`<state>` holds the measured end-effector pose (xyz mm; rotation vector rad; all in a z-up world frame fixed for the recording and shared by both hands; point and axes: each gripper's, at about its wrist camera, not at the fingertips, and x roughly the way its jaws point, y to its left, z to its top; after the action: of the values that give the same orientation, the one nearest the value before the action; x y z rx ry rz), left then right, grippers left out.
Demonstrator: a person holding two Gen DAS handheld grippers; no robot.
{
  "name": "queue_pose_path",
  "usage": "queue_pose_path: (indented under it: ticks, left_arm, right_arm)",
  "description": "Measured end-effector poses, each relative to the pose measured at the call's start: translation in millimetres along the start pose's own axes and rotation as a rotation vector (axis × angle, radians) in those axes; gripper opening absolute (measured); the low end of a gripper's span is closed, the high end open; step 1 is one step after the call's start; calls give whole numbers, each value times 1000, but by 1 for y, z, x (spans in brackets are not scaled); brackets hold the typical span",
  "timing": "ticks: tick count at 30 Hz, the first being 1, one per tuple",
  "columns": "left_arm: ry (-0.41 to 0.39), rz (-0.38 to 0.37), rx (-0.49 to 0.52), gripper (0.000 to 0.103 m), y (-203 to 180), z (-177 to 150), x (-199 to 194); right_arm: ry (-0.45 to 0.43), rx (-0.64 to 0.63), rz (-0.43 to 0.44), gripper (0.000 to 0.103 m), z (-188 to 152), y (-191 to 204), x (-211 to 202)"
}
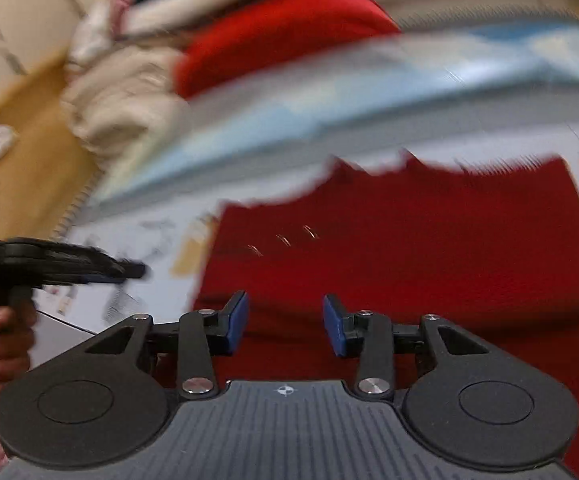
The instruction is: Fold small clothes
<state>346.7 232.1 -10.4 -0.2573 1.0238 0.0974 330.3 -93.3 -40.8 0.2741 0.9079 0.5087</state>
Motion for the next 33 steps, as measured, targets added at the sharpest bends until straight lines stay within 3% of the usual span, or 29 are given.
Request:
queue_pose_path:
  ticks: [3,8,9,12,15,17,24,29,30,32,33]
  left_arm:
    - [9,-22,-18,40,2,-2,1]
    - [29,-10,-42,40,6,-6,11]
    - [32,-9,-50,40,7,-7,13]
    - [35,-27,-78,38,8,-10,19]
    - [20,-69,-115,38,10,-11,25]
    - [8,-106,-160,38,13,-12,32]
    - [45,-180,-292,38,17,-19,65]
    - [43,-194,-358,38,25,-23,83]
    - [43,-193,-357,36,25,-22,84]
    - [45,-178,-332,9,23,-20,84]
    - [46,-172,-307,1,21,-19,83]
  right_arm:
    - [25,110,-79,43,19,-19,-34]
    - [-151,197,-178,47,27,-62,-95]
    - [-163,197,-205,47,28,-71,-90]
    - [-86,298,-316,48,22,-107,-73]
    - [-44,463,-258,48,24,-135,-68]
    - [-42,508,-247,48,24,-139,-69]
    - [-24,458,-193,48,33,-131,-77]
    - [4,482,-227,48,30,-141,-67]
    - [8,490,-226,48,29,-143,-65]
    - [8,489,-229,48,30,-145,-62]
    - [8,484,-233,48,31,-145,-60]
